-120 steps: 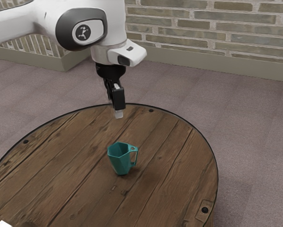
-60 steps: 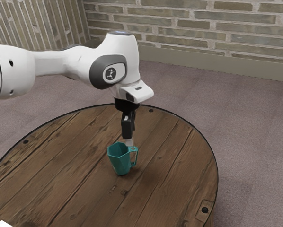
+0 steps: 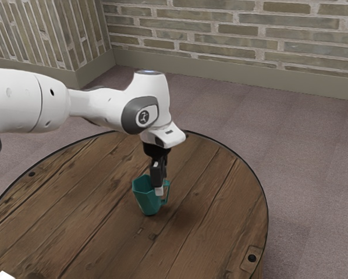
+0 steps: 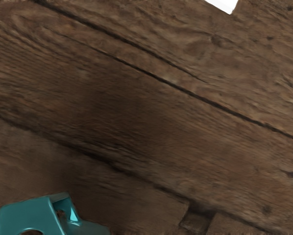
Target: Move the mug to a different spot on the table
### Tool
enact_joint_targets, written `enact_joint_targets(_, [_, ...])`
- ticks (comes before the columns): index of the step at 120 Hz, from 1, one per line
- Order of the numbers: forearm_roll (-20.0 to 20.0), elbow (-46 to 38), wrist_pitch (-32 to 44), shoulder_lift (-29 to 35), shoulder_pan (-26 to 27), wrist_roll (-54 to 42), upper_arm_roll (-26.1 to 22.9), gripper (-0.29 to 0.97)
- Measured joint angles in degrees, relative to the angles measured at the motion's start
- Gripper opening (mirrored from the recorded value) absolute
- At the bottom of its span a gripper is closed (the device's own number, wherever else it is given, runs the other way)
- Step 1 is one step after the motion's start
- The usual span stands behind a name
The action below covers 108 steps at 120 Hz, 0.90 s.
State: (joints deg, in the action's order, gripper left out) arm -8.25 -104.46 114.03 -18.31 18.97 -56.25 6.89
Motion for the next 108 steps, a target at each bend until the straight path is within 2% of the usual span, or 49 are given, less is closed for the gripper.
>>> enact_joint_targets(37, [0.6, 4.5, 1.9, -4.5, 0.0, -2.4, 1.2, 0.68])
enact_joint_targets(102, [0.7, 4.7, 4.7, -9.6, 0.0, -4.4, 2.0, 0.68])
enact_joint_targets(108, [0.7, 4.7, 4.9, -9.7, 0.1, -4.4, 2.0, 0.65])
